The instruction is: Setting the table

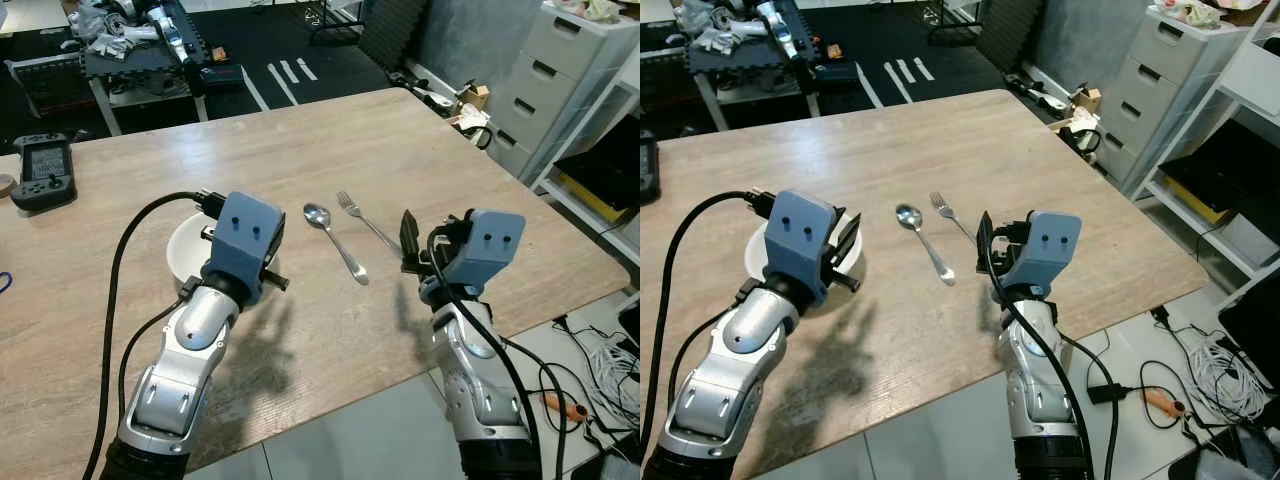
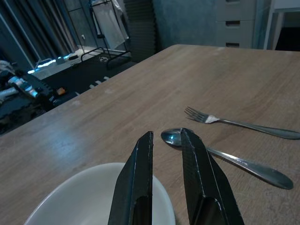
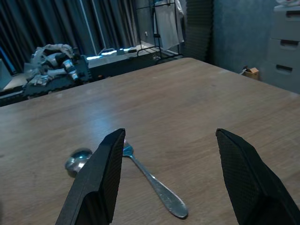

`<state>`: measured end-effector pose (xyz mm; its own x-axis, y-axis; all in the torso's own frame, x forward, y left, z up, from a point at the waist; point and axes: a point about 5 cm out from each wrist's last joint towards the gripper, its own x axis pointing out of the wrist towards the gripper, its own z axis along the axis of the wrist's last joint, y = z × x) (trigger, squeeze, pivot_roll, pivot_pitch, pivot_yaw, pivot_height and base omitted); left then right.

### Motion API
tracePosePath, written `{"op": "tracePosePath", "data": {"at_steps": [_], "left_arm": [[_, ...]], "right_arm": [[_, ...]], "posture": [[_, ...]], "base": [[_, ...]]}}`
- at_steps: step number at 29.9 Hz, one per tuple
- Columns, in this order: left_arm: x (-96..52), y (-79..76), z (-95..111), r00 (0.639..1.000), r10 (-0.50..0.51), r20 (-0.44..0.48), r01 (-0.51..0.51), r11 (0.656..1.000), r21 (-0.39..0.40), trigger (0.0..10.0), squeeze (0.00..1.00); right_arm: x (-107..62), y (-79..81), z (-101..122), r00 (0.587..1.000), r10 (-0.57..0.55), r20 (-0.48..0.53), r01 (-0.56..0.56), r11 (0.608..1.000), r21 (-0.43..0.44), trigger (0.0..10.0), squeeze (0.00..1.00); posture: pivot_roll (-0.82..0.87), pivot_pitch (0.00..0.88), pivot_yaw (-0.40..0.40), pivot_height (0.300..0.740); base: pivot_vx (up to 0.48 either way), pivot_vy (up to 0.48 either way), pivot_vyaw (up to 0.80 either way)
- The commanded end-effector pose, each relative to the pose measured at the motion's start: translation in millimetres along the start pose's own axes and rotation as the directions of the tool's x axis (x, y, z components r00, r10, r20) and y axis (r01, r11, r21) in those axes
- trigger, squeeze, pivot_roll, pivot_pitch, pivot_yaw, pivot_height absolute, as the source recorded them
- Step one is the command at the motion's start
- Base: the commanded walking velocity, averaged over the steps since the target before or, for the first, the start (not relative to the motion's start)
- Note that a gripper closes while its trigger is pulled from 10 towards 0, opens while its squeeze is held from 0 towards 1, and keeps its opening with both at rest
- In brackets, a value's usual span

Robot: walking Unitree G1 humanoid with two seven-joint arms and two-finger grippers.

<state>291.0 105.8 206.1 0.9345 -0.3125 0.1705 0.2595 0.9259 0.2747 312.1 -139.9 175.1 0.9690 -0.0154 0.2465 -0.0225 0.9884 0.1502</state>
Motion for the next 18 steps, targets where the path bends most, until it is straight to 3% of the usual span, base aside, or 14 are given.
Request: {"op": "tracePosePath", "data": {"at_steps": [1,18], "left_arm": [[0.4,2.1,-5.8,1.0,0.001,-0.018,-0.001,1.0,0.005,10.0,0.0],[4.3,-3.5,-4.4,1.0,-0.007,-0.006,0.007,1.0,-0.005,10.0,0.0]], "right_arm": [[0.5,0.0,0.0,1.0,-0.012,-0.004,0.012,1.0,-0.001,10.0,0.0],[-0.7,-3.6,0.6,1.0,-0.015,-0.005,0.015,1.0,-0.012,10.0,0.0]], "posture": [[-0.06,0.037,0.072,0.74],[-0.06,0.033,0.076,0.74]], "base": [[0.0,0.0,0.0],[0.0,0.0,0.0]]}}
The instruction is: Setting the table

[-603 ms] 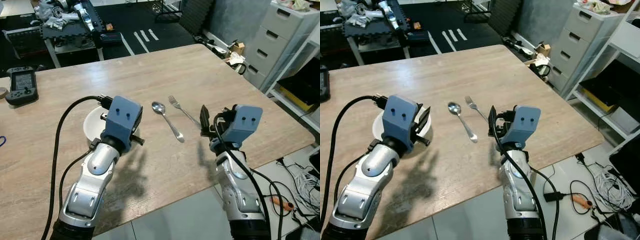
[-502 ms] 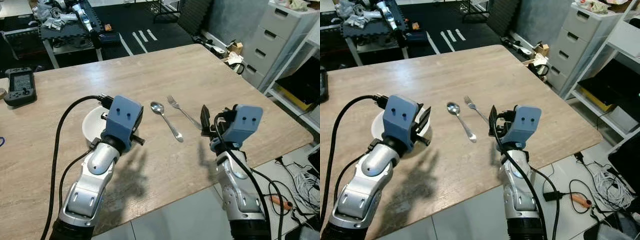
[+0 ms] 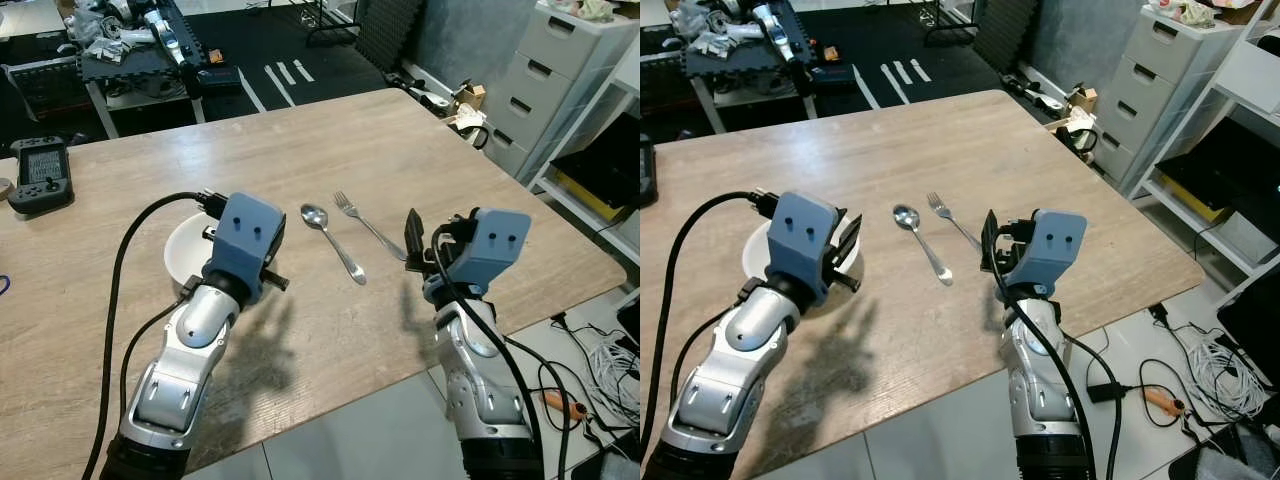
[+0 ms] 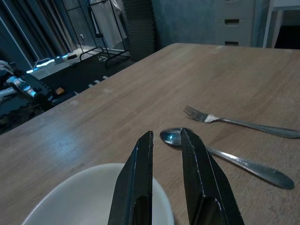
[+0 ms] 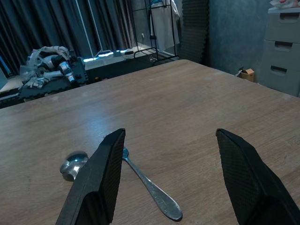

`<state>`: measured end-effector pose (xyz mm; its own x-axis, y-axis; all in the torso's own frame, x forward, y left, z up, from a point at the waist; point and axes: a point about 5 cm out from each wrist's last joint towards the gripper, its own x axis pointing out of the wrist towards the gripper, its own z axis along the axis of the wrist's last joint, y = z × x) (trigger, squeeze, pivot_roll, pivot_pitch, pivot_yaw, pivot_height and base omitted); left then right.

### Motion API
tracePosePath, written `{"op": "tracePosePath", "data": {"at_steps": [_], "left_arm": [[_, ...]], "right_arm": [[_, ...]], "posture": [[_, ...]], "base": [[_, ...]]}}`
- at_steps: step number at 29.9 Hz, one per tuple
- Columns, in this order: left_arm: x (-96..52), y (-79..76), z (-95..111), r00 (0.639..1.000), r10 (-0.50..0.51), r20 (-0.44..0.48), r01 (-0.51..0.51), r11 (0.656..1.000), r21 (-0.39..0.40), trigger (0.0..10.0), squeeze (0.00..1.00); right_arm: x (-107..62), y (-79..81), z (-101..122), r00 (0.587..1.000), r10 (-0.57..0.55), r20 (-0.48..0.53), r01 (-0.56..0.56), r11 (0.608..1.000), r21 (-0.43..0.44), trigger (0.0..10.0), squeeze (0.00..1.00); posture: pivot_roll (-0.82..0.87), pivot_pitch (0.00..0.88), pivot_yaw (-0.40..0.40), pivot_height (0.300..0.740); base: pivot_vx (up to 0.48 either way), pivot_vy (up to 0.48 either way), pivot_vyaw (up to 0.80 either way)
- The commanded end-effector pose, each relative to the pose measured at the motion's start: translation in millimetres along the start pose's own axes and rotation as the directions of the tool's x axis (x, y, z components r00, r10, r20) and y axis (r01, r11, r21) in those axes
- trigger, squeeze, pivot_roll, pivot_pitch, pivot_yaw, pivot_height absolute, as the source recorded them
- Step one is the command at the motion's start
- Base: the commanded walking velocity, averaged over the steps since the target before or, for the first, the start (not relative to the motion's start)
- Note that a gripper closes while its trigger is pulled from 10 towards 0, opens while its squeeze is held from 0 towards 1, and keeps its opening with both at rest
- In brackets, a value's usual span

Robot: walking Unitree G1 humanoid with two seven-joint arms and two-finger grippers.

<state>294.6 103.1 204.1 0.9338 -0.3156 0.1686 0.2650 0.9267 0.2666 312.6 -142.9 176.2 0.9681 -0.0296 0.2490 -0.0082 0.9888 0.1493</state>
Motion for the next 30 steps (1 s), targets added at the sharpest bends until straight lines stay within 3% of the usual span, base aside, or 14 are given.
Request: {"op": "tracePosePath", "data": {"at_steps": [1,23,30], "left_arm": [[-0.1,-1.5,-2.1,1.0,-0.006,-0.005,0.006,1.0,0.004,10.0,0.0],[-1.5,2.3,-2.8,1.0,-0.003,-0.011,0.003,1.0,0.013,10.0,0.0],[-8.5,4.4,-6.7,0.999,0.016,-0.029,-0.015,1.0,0.02,10.0,0.0]], "right_arm": [[-1.6,-1.7,-0.8,1.0,-0.006,-0.01,0.006,1.0,-0.009,10.0,0.0],[0.3,-0.8,0.2,1.0,-0.018,-0.006,0.018,1.0,0.001,10.0,0.0],[-7.1,-3.3,-14.9,0.998,-0.006,-0.061,0.005,1.0,-0.016,10.0,0.0]], "posture": [[-0.07,0.034,0.075,0.74],[-0.01,0.043,0.077,0.74],[0.02,0.03,0.073,0.74]], "base": [[0.0,0.0,0.0],[0.0,0.0,0.0],[0.0,0.0,0.0]]}}
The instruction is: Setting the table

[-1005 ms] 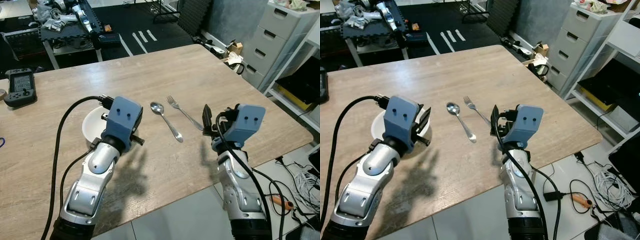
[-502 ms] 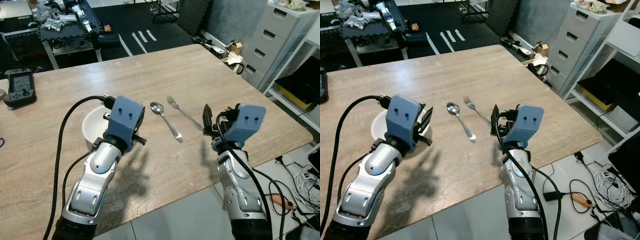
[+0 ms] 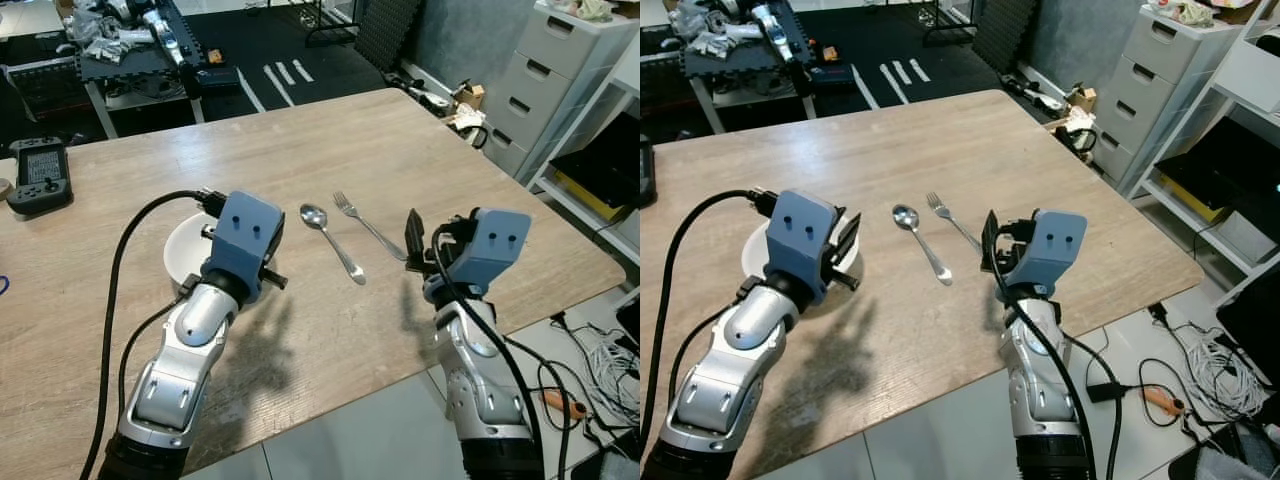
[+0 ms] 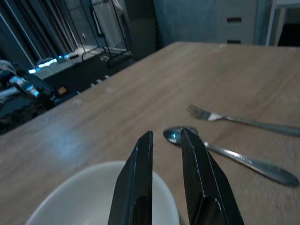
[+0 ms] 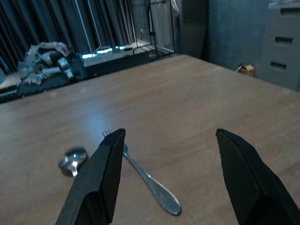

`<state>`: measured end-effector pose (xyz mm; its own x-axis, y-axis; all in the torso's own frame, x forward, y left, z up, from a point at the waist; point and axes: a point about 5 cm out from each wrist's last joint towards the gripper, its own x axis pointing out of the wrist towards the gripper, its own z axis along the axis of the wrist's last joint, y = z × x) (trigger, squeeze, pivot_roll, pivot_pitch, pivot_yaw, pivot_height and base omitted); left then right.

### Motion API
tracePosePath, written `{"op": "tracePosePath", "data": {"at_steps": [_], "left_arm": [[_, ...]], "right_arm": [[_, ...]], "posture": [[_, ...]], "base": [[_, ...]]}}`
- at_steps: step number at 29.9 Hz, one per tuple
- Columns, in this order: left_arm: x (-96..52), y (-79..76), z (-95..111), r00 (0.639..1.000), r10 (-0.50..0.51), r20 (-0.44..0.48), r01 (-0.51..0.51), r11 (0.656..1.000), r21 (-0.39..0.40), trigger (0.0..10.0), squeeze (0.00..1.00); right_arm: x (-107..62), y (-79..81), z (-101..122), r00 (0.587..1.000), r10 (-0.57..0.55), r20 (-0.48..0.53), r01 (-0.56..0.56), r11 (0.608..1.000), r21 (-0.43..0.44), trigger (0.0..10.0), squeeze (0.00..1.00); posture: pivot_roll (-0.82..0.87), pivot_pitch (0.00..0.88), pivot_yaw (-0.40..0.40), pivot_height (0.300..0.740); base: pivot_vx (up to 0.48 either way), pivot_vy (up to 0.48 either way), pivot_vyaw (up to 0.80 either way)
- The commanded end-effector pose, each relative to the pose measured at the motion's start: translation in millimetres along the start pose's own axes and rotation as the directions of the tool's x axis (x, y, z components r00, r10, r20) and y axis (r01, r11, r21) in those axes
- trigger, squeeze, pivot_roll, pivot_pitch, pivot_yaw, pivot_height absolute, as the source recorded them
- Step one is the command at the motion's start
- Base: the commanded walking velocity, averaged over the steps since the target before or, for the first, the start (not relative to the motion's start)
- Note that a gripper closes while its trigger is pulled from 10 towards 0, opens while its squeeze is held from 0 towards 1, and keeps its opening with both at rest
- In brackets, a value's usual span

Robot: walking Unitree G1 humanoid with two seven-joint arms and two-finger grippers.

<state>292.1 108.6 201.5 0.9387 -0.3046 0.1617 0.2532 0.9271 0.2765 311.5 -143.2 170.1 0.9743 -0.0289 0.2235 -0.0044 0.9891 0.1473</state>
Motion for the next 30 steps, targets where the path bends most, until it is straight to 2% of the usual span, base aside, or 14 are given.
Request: {"op": "tracePosePath", "data": {"at_steps": [1,2,9,14,19,30], "left_arm": [[-7.5,2.1,-5.5,1.0,0.006,-0.027,-0.005,1.0,0.012,10.0,0.0],[-15.1,6.9,-8.7,0.999,0.006,-0.039,-0.005,1.0,0.025,10.0,0.0],[-26.3,21.4,-10.5,0.998,0.035,-0.052,-0.034,0.999,0.027,10.0,0.0],[-19.2,19.4,-8.6,0.998,0.048,-0.043,-0.048,0.999,-0.003,10.0,0.0],[-11.1,13.7,-3.0,0.999,0.033,-0.02,-0.033,0.999,-0.008,10.0,0.0],[-10.3,11.6,-3.5,0.999,0.032,-0.023,-0.033,0.999,-0.012,10.0,0.0]], "right_arm": [[-5.6,-3.5,-11.0,0.999,-0.005,-0.039,0.004,1.0,-0.016,10.0,0.0],[-8.2,-6.4,-13.2,0.999,-0.013,-0.046,0.012,1.0,-0.017,10.0,0.0],[-8.1,-10.2,-15.5,0.999,-0.017,-0.05,0.016,1.0,-0.019,10.0,0.0],[0.6,-7.4,-8.1,1.0,-0.004,-0.022,0.004,1.0,-0.019,10.0,0.0],[1.8,-8.8,-6.8,1.0,-0.008,-0.016,0.007,1.0,-0.019,10.0,0.0],[3.3,-5.3,-7.3,1.0,-0.003,-0.016,0.002,1.0,-0.013,10.0,0.0]], "posture": [[0.02,0.03,0.073,0.74],[0.03,0.028,0.069,0.74],[0.06,0.013,0.066,0.74],[0.06,0.012,0.063,0.74],[0.06,0.014,0.056,0.74],[0.05,0.023,0.049,0.74]], "base": [[0.0,0.0,0.0],[0.0,0.0,0.0],[0.0,0.0,0.0],[0.0,0.0,0.0],[0.0,0.0,0.0],[0.0,0.0,0.0]]}}
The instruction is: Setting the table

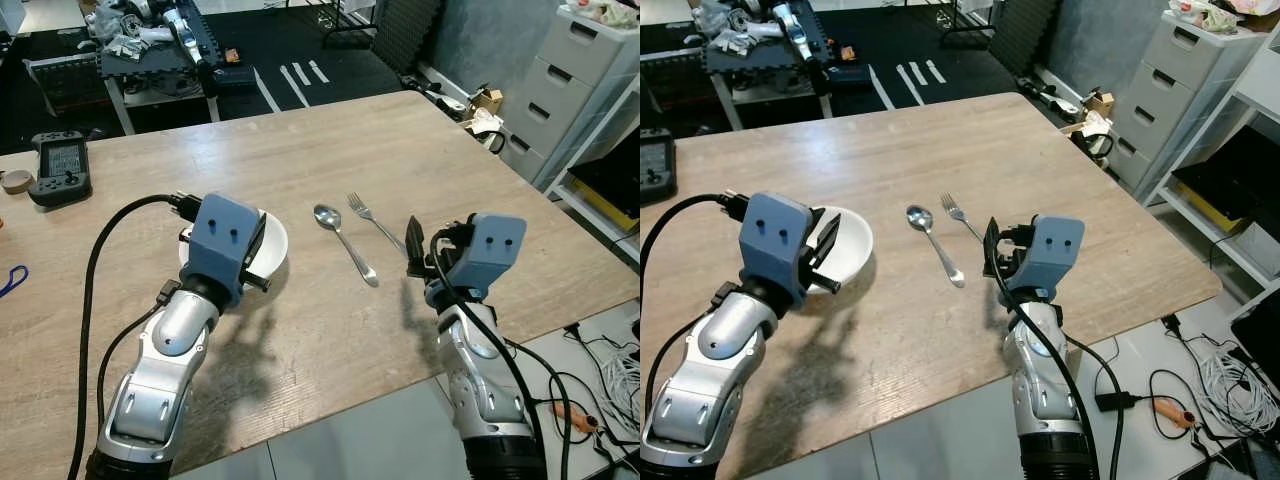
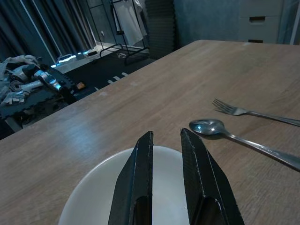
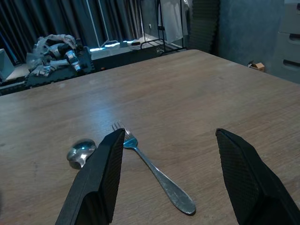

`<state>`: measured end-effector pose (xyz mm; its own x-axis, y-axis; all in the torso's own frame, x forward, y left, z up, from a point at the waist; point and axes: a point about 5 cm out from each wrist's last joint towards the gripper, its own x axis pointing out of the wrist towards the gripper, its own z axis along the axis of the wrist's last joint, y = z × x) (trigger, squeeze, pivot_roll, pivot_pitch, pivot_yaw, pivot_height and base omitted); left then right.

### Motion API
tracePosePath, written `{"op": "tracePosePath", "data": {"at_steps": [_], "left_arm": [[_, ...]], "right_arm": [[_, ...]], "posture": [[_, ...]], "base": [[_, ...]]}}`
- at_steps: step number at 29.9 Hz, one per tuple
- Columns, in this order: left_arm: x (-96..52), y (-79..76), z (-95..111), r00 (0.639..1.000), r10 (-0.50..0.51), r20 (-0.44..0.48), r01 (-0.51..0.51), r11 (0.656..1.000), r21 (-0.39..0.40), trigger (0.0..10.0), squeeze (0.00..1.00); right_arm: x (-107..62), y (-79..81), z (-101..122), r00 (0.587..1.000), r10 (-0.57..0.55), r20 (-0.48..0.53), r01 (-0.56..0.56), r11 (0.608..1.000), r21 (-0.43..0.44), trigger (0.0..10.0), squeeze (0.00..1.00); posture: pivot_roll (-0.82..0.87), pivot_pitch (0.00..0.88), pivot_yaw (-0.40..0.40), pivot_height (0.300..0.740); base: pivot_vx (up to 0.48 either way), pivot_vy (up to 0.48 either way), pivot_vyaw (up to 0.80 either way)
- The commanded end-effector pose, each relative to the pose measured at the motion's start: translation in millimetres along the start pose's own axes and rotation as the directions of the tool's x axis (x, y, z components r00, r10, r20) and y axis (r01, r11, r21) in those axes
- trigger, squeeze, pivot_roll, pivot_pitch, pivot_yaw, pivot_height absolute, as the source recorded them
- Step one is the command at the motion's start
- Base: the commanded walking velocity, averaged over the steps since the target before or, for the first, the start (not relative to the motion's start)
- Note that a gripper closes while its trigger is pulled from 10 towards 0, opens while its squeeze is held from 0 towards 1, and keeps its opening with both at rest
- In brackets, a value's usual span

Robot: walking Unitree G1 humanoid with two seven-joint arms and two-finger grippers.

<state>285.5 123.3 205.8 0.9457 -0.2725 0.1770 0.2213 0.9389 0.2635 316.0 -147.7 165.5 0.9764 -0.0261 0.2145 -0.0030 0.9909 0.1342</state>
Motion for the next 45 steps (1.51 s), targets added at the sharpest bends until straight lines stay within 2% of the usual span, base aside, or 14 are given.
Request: {"op": "tracePosePath", "data": {"at_steps": [1,6,11,13,16,20,24,25,31,34,37,45], "left_arm": [[-0.2,-2.1,-6.0,1.0,-0.004,-0.03,0.003,1.0,-0.006,10.0,0.0],[0.2,-4.9,-7.9,0.999,-0.007,-0.04,0.006,0.999,-0.034,10.0,0.0],[-12.3,-2.1,-15.1,0.997,0.0,-0.071,-0.002,0.999,-0.035,10.0,0.0],[-12.3,-2.1,-15.1,0.997,0.0,-0.071,-0.002,0.999,-0.035,10.0,0.0],[-27.1,6.1,-20.2,0.994,0.021,-0.104,-0.023,1.0,-0.018,10.0,0.0],[-34.7,8.2,-25.1,0.992,0.025,-0.128,-0.027,1.0,-0.011,10.0,0.0],[-42.4,2.3,-36.7,0.986,0.006,-0.165,-0.008,1.0,-0.011,10.0,0.0],[-44.7,-5.0,-42.2,0.984,-0.02,-0.178,0.018,1.0,-0.015,10.0,0.0],[-36.5,-16.7,-42.4,0.985,-0.068,-0.159,0.064,0.997,-0.03,10.0,0.0],[-33.0,-18.7,-45.4,0.984,-0.079,-0.159,0.076,0.997,-0.025,10.0,0.0],[-26.6,-22.4,-48.1,0.984,-0.095,-0.148,0.095,0.995,-0.005,10.0,0.0],[-18.5,-27.6,-44.5,0.985,-0.123,-0.119,0.122,0.992,-0.014,10.0,0.0]], "right_arm": [[-0.3,0.0,-2.5,1.0,-0.003,-0.007,0.003,1.0,0.0,10.0,0.0],[-2.2,-2.4,-4.8,1.0,-0.003,-0.016,0.003,1.0,-0.008,10.0,0.0],[-14.6,-10.8,-13.4,0.999,-0.006,-0.053,0.004,0.999,-0.037,10.0,0.0],[-14.6,-10.8,-13.4,0.999,-0.006,-0.053,0.004,0.999,-0.037,10.0,0.0],[-23.3,-15.9,-20.0,0.997,-0.01,-0.078,0.005,0.999,-0.052,10.0,0.0],[-24.7,-17.9,-20.9,0.997,-0.012,-0.082,0.008,0.998,-0.057,10.0,0.0],[-24.8,-20.2,-19.6,0.997,-0.006,-0.073,-0.001,0.996,-0.09,10.0,0.0],[-26.4,-24.9,-19.9,0.998,-0.015,-0.067,0.008,0.994,-0.106,10.0,0.0],[-34.2,-36.8,-23.2,0.998,-0.025,-0.06,0.017,0.991,-0.136,10.0,0.0],[-40.7,-43.9,-29.9,0.996,-0.038,-0.081,0.026,0.988,-0.153,10.0,0.0],[-53.2,-57.9,-41.8,0.988,-0.079,-0.131,0.055,0.983,-0.175,10.0,0.0],[-59.1,-66.1,-40.6,0.985,-0.112,-0.131,0.088,0.98,-0.18,10.0,0.0]], "posture": [[0.05,0.023,0.049,0.74],[0.05,0.023,0.045,0.74],[0.05,0.027,0.041,0.74],[0.05,0.027,0.041,0.74],[0.05,0.024,0.042,0.74],[0.06,0.024,0.042,0.74],[0.06,0.019,0.038,0.74],[0.06,0.016,0.031,0.74],[0.04,0.009,0.037,0.74],[0.04,0.006,0.04,0.74],[0.02,0.006,0.045,0.74],[-0.02,0.002,0.055,0.74]], "base": [[0.0,0.0,0.0],[0.0,0.0,0.0],[0.0,0.0,0.0],[0.0,0.0,0.0],[0.0,0.0,0.0],[0.0,0.0,0.0],[0.0,0.0,0.0],[0.0,0.0,0.0],[0.0,0.0,0.0],[0.0,0.0,0.0],[0.0,0.0,0.0],[0.0,0.0,0.0]]}}
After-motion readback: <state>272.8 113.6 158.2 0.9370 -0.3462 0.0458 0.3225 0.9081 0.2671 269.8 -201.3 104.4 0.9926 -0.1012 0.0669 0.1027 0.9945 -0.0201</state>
